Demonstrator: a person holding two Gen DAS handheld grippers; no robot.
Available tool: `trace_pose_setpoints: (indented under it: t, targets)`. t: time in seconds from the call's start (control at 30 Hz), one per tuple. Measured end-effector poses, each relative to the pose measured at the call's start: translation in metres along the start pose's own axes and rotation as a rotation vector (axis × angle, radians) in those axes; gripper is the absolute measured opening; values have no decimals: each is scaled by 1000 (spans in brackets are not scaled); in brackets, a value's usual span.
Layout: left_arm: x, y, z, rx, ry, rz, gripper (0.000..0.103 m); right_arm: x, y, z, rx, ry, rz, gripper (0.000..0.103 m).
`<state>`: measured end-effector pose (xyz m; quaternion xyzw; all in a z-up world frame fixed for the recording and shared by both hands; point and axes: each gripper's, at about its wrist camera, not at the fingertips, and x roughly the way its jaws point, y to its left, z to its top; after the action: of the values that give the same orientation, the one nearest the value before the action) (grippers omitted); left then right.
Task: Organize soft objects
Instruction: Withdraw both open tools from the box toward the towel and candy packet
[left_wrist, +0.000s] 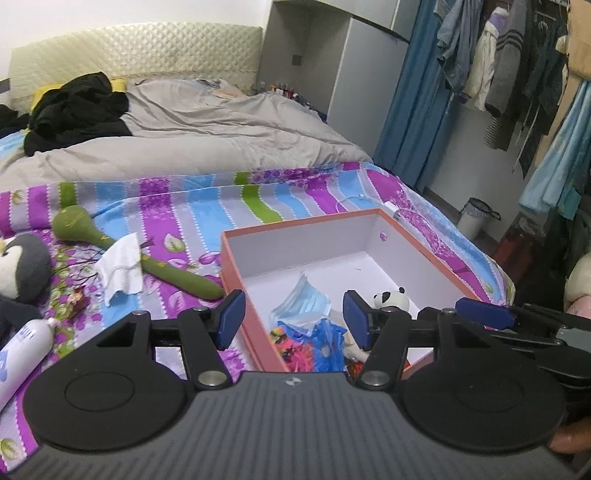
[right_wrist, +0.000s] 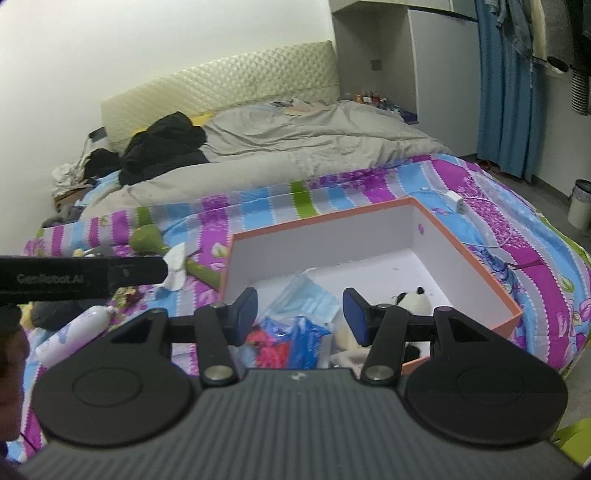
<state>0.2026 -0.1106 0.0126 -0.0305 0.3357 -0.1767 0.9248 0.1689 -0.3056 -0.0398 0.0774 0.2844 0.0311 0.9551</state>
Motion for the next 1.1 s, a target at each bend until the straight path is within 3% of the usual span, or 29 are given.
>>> trace_pose_setpoints:
  t: [0.33, 0.7, 1.1]
  targets:
    - [-59, 19, -41, -55, -25, 21, 64, -35, 42, -23, -60, -36, 88, 54]
    - [-124, 54, -90, -111, -73, 118, 64, -62, 80, -63, -125, -3, 193, 54]
    - [-132, 103, -128, -193, -33, 212, 64, -47, 113, -92, -151, 54, 255, 54]
